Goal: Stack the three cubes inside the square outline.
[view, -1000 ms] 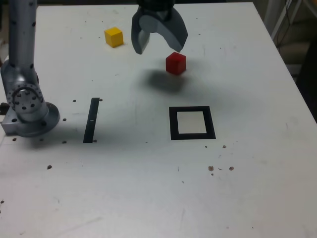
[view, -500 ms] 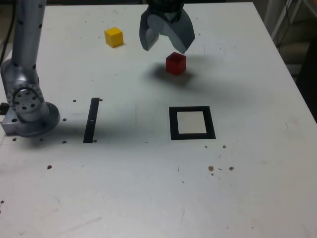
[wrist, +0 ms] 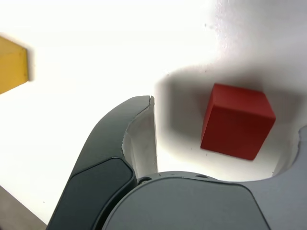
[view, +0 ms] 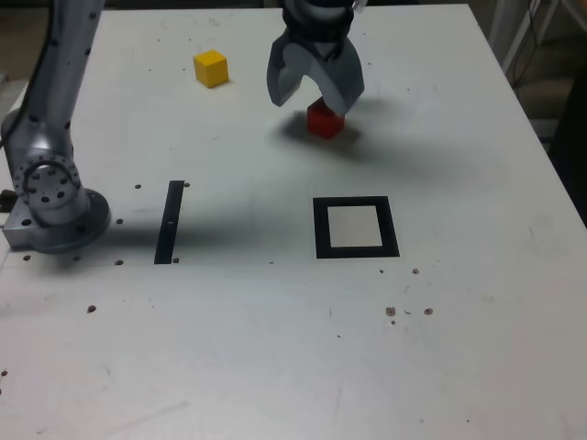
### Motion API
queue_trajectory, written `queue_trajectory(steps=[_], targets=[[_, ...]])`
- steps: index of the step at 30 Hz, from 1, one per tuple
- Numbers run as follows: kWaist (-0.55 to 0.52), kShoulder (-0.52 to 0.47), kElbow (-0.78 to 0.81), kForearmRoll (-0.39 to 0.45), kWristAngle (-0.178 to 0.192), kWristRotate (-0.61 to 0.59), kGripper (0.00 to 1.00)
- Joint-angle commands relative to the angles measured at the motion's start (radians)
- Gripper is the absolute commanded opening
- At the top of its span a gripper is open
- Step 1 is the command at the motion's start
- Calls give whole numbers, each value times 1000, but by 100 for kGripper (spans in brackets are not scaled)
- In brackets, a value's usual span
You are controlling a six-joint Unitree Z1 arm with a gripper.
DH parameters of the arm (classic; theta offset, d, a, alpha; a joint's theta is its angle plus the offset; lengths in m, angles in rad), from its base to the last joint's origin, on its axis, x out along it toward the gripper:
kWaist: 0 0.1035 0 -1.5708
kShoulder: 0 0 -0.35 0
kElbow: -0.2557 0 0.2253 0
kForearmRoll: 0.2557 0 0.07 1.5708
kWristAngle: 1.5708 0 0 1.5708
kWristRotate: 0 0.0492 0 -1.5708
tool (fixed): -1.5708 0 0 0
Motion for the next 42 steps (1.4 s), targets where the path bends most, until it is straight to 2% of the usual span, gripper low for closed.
queue_trajectory(steps=[1,11,17,23,30,34,42], targets=[[-4,12,-8,-6,3,2,93],[-16,43,-25,-16,6,-10,87],[-26,56,-24,-22,6,-40,79],[-36,62,-15,-23,16,-79,63],[-48,62,-3,-51,20,-88,37],[-52,62,1,-55,20,-87,33],[-58,58,1,-55,16,-88,33]])
